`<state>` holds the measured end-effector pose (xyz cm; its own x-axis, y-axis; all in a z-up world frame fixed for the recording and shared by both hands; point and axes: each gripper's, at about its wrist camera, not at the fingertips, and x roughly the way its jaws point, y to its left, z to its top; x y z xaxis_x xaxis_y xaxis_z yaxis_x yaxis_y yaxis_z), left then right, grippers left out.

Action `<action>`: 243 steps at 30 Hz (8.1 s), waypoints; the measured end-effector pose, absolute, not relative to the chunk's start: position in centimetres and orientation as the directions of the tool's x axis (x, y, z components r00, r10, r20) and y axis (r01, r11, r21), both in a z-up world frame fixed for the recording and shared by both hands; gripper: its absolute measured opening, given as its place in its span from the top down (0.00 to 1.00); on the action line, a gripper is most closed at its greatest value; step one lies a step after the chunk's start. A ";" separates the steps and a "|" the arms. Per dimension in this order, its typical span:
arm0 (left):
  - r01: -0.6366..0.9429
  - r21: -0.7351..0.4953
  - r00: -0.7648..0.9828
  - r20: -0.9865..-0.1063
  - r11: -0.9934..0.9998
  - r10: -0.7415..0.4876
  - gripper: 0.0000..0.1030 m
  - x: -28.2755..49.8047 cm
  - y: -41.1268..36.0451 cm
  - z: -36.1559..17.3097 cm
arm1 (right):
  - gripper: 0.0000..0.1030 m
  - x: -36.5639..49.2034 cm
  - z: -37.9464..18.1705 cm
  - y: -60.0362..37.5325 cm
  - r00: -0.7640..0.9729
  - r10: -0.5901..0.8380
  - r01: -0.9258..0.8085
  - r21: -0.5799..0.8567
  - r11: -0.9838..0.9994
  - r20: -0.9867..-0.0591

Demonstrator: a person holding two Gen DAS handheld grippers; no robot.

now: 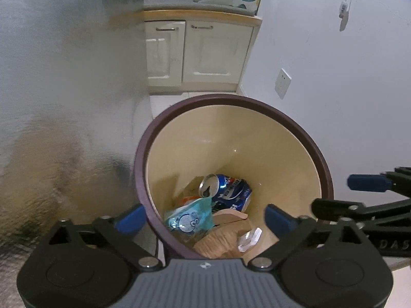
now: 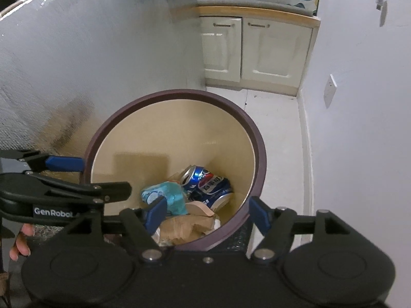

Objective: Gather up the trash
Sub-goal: 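Raise both open tools from the wastebasket back toward the table, then grasp the red snack box with the left tool while the right tool grasps the gold wrapper, then lift the red snack box with the left tool while the right tool lifts the gold wrapper, then carry the snack box and gold wrapper over the tan wastebasket with both tools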

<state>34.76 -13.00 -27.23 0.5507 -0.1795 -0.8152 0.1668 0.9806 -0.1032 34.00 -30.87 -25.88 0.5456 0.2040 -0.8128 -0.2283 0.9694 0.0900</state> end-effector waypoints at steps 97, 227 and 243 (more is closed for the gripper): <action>0.144 0.114 0.911 -0.402 0.983 -0.086 0.00 32.0 14.3 10.0 | 0.00 31.6 7.6 -14.7 0.887 0.369 -0.345 0.134 0.929 -0.276; 0.163 0.005 0.825 -0.550 0.987 -0.133 0.48 29.1 -1.3 -1.1 | 0.83 30.0 -3.0 -19.9 0.834 0.271 -0.224 0.155 0.962 -0.480; 0.321 -0.040 0.692 -0.673 0.946 -0.263 0.48 32.9 -12.7 -6.2 | 0.83 30.1 -7.1 -28.9 0.816 0.173 -0.093 0.170 0.981 -0.552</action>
<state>32.95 -12.68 -6.21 0.6917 -0.2631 -0.6726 0.3208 0.9463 -0.0403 30.15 -28.93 -7.12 0.8160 0.1729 -0.5517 -0.0931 0.9811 0.1697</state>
